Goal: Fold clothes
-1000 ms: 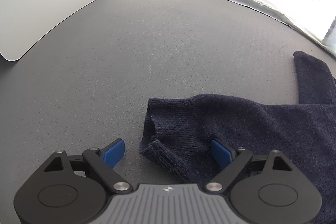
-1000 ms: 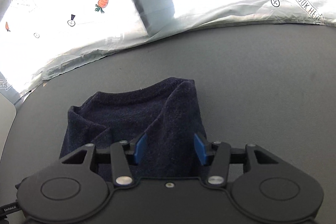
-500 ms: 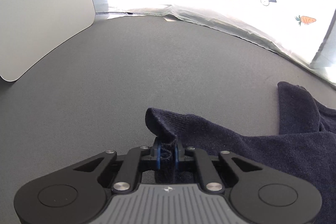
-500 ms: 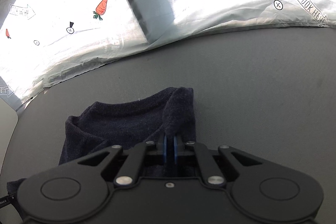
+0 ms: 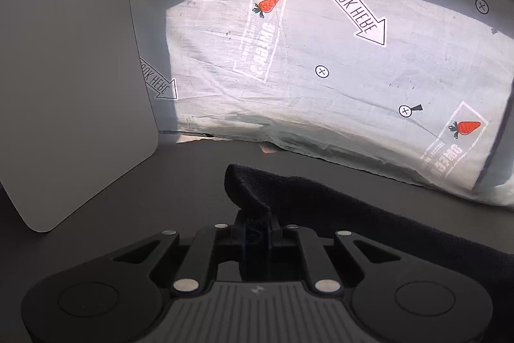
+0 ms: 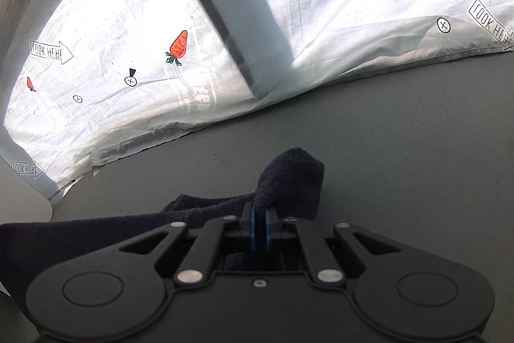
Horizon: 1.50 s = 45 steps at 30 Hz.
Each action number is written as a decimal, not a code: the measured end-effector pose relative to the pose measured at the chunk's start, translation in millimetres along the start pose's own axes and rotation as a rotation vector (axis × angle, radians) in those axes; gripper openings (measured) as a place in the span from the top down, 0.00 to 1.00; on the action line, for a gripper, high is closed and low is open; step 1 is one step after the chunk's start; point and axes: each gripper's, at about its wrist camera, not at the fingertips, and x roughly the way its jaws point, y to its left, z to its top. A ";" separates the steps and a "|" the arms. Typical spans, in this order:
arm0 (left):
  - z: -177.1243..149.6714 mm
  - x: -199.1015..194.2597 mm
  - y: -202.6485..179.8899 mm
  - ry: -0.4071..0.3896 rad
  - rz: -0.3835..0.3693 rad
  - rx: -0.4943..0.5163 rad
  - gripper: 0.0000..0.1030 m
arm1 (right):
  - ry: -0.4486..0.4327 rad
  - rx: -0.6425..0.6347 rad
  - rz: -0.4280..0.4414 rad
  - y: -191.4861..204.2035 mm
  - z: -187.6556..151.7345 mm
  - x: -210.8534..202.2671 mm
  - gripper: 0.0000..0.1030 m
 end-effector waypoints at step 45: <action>-146.2 -19.6 -120.3 0.432 -0.479 0.218 0.22 | 0.100 0.016 -0.025 3.2 -92.5 -68.3 0.43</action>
